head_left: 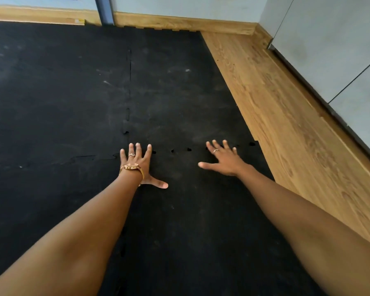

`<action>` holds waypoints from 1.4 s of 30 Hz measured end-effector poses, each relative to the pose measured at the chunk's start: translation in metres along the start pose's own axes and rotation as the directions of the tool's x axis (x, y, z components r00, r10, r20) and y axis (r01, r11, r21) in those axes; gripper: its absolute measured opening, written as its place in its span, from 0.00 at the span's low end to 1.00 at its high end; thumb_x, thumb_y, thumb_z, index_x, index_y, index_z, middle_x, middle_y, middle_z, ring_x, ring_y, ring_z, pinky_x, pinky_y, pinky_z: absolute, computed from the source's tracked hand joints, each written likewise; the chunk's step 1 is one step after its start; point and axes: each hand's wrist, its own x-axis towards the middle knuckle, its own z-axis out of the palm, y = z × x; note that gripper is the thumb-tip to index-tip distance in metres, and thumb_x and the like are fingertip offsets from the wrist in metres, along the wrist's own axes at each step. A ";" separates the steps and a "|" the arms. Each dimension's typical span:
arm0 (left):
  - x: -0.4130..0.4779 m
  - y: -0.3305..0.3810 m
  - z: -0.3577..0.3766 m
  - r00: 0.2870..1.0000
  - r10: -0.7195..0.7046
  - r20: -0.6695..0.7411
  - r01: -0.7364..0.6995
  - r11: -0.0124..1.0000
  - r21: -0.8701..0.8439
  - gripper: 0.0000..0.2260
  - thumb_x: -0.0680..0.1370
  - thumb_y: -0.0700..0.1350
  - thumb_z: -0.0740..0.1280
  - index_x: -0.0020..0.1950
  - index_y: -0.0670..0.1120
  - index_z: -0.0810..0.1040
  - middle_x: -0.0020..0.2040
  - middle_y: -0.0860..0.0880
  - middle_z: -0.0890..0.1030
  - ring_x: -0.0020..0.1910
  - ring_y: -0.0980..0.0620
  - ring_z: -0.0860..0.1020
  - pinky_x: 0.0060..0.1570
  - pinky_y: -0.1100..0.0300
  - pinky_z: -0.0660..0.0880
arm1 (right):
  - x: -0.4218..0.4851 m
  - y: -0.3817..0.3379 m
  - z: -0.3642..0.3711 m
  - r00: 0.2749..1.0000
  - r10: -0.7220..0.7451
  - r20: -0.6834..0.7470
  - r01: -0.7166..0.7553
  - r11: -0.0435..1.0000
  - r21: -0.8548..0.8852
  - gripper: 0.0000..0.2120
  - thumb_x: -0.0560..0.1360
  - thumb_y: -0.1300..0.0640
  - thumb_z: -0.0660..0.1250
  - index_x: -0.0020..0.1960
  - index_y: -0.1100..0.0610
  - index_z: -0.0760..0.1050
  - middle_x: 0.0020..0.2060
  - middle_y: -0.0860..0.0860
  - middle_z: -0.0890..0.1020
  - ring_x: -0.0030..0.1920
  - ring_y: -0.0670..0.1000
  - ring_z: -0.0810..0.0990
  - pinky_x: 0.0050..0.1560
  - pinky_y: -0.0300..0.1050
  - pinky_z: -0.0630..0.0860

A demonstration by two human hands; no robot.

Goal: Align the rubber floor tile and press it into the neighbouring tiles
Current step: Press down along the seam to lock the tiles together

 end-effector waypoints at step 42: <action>0.024 0.139 -0.013 0.935 0.231 0.269 -0.253 0.966 0.049 0.68 0.55 0.58 0.82 0.77 0.55 0.34 0.75 0.38 0.30 0.73 0.30 0.33 0.67 0.26 0.44 | 0.007 0.071 -0.032 0.910 0.355 0.214 -0.328 0.932 -0.154 0.58 0.62 0.31 0.72 0.76 0.39 0.35 0.78 0.53 0.37 0.77 0.65 0.46 0.72 0.65 0.58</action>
